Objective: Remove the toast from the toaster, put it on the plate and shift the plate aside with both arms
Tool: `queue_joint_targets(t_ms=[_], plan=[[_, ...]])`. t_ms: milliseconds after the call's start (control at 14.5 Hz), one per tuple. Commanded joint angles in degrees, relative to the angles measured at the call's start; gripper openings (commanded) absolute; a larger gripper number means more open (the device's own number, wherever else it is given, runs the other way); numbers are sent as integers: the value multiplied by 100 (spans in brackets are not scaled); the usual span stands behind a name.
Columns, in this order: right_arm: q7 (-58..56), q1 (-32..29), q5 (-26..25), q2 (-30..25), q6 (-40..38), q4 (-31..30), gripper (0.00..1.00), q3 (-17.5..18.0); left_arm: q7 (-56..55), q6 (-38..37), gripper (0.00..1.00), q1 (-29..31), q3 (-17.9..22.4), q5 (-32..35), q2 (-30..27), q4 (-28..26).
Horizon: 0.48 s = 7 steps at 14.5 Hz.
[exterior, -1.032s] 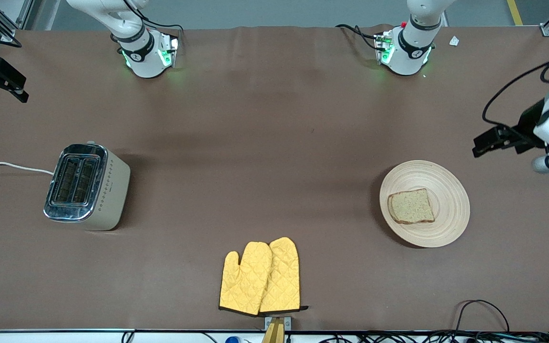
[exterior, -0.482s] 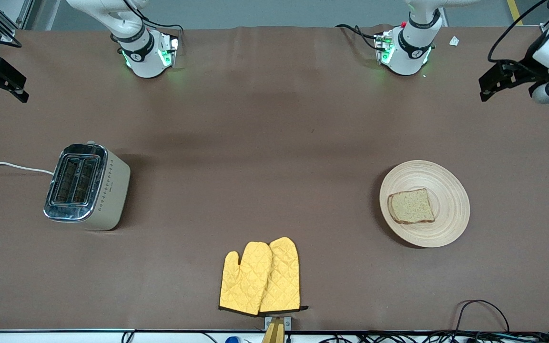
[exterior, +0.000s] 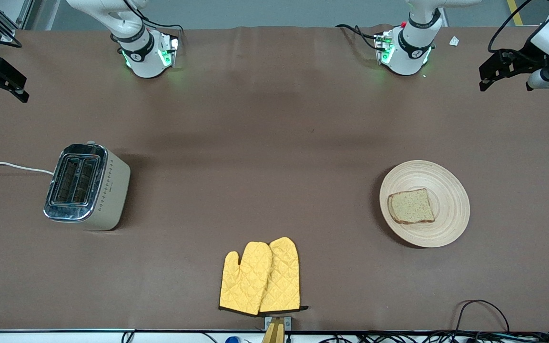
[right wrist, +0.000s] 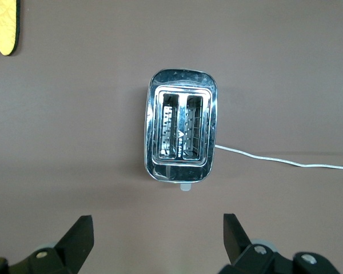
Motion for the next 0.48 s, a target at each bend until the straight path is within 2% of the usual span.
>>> queue_joint_targets(t_ms=[0, 413], plan=[[85, -11, 64, -73, -31, -72, 100, 2, 79, 0, 100, -35, 26, -94, 210, 397], [85, -11, 64, -73, -14, -72, 100, 2, 79, -159, 100, -17, 26, -102, 316, 424]])
